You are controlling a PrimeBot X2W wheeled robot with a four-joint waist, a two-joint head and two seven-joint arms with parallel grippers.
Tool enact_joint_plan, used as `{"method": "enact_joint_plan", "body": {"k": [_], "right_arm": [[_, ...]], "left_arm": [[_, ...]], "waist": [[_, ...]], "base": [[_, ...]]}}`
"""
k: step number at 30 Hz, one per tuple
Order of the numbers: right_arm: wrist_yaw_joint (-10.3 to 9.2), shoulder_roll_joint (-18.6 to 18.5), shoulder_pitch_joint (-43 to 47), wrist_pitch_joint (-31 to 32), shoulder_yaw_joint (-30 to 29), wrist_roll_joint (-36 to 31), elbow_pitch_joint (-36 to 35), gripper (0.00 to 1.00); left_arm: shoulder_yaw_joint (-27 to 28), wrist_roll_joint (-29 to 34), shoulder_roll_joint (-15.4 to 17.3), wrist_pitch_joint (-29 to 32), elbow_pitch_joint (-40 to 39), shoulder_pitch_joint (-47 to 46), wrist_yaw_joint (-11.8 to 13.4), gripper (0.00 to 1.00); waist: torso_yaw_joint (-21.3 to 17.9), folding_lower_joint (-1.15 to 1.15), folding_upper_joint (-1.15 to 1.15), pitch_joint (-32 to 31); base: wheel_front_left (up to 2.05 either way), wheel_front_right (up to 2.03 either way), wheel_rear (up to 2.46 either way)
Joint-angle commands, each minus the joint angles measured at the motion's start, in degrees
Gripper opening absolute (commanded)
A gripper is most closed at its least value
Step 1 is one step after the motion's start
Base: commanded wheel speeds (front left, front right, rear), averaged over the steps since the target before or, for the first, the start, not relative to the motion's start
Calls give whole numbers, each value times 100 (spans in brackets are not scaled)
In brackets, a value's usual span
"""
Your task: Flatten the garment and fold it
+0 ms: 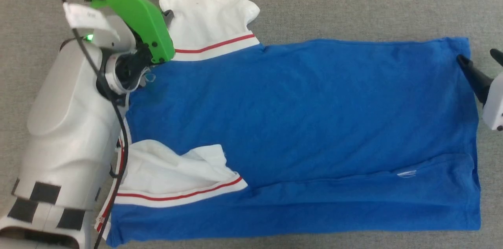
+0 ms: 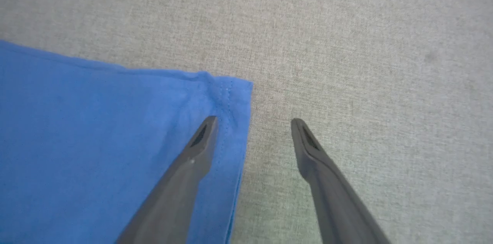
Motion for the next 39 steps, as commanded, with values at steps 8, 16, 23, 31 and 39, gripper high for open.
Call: {"method": "enact_joint_plan", "body": {"k": [8,16,23,31,39], "right_arm": [[-9,-83,-157,336,385,-187,180,100],[-9,-127,-512,378,692,-494,730,100],[-9,-139,-650,279,778,-314,917,0],[-9,-143,-302,-73,428,8,735,0],[-9,128,621,-96,134,162,618,0]], "left_arm": [[272,-90,255,-526,-1314,761,-44,0],[375,-202,385,-522,-2369,1376,129,0],[385,-221,420,-584,-2542,1524,116,0],[712,-566,468,-826,-2751,1962,-25,0],[1070,-886,607,-1009,-3455,3371,137,0]], "waist": [[107,-1,0,-105],[247,-1,0,-67],[253,-1,0,-237],[174,-1,0,-968],[116,-1,0,-1592]], "base": [[0,0,0],[0,0,0],[0,0,0],[0,0,0],[0,0,0]]}}
